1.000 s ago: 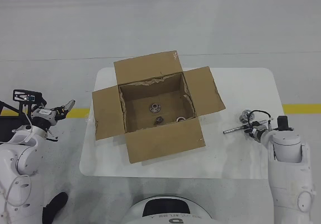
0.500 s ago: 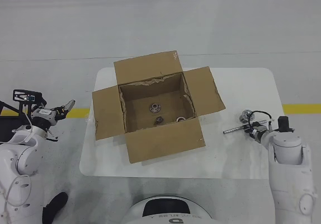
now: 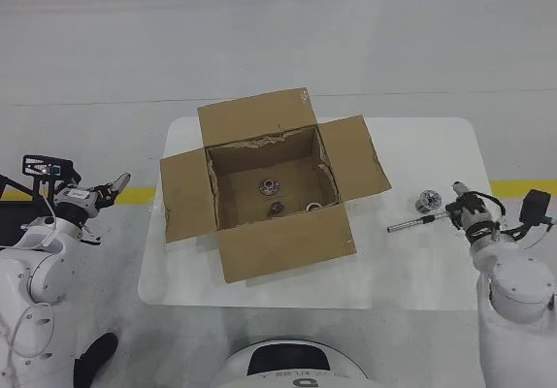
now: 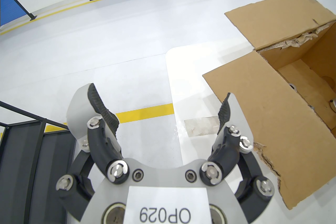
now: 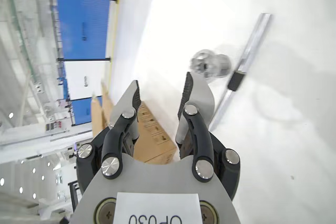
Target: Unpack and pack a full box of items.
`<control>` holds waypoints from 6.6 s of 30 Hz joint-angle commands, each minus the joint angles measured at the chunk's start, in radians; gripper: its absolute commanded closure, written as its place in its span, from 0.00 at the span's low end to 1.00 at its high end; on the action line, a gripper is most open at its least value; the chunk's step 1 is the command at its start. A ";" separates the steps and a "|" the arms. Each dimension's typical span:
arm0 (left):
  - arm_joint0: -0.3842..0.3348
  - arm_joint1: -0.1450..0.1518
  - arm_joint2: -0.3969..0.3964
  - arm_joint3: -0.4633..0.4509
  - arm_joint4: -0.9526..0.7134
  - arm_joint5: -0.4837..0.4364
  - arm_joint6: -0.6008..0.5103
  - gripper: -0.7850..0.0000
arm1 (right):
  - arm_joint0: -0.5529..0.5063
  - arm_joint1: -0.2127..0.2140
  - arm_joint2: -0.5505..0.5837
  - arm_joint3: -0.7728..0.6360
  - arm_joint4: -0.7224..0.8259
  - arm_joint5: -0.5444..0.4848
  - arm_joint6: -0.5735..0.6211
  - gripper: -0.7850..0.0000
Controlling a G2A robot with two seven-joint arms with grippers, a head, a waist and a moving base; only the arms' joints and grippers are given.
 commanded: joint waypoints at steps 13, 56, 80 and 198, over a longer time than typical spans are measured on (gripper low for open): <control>0.000 0.000 0.000 0.000 0.000 0.000 0.000 0.00 | 0.133 0.014 -0.233 -0.082 -0.177 -0.104 0.167 0.00; 0.000 0.000 0.000 0.000 0.000 0.000 0.000 0.00 | 0.984 -0.085 -1.123 0.505 -0.745 0.024 0.696 0.00; 0.000 0.000 0.000 0.000 0.000 0.000 0.000 0.00 | 1.327 -0.429 -1.459 1.442 -0.655 0.053 0.661 0.47; 0.000 0.000 0.000 0.000 0.000 0.000 0.000 0.00 | -0.012 -0.190 -0.102 0.135 -0.397 0.252 -0.046 1.00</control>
